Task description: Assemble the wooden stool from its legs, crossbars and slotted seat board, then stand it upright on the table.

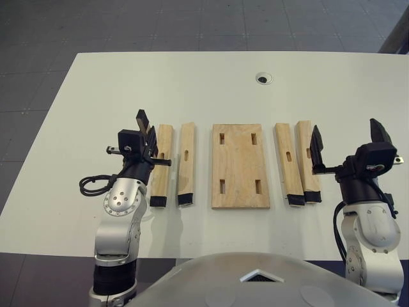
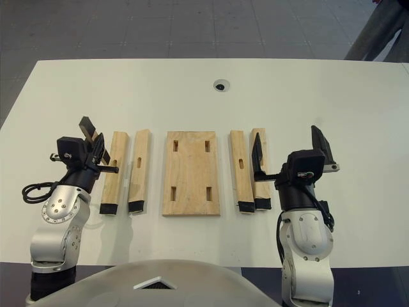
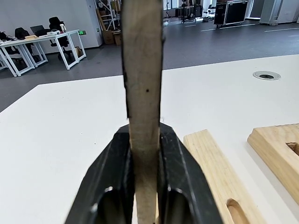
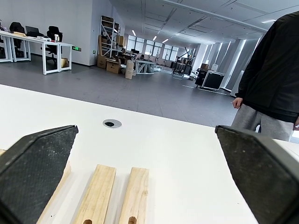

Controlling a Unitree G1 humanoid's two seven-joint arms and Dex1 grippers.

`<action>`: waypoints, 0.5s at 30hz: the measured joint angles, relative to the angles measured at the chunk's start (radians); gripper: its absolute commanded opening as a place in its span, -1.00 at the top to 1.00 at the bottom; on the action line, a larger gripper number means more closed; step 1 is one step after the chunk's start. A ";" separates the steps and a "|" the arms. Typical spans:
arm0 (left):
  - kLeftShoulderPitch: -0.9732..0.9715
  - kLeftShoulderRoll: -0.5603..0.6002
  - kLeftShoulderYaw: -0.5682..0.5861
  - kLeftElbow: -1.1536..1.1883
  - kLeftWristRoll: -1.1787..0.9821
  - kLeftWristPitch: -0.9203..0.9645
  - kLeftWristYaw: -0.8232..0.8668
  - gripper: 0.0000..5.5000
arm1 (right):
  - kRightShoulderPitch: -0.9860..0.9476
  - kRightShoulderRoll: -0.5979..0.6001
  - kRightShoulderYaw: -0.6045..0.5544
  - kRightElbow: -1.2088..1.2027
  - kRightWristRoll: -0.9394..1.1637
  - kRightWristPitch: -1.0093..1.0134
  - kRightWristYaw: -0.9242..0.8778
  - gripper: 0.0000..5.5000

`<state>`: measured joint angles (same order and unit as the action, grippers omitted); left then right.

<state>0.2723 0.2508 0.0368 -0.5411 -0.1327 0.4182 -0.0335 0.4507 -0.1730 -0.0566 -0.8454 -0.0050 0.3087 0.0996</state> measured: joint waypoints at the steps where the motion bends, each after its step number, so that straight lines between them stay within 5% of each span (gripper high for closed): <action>1: 0.002 -0.003 0.000 0.000 0.001 0.000 0.000 0.85 | 0.000 0.000 0.000 0.000 0.000 0.000 0.000 -1.00; 15: 0.029 -0.046 -0.021 0.008 0.005 -0.005 -0.020 0.85 | 0.000 0.000 0.003 0.000 0.000 0.000 0.000 -1.00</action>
<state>0.3008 0.2046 0.0154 -0.5334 -0.1276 0.4133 -0.0535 0.4505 -0.1730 -0.0541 -0.8455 -0.0054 0.3084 0.0997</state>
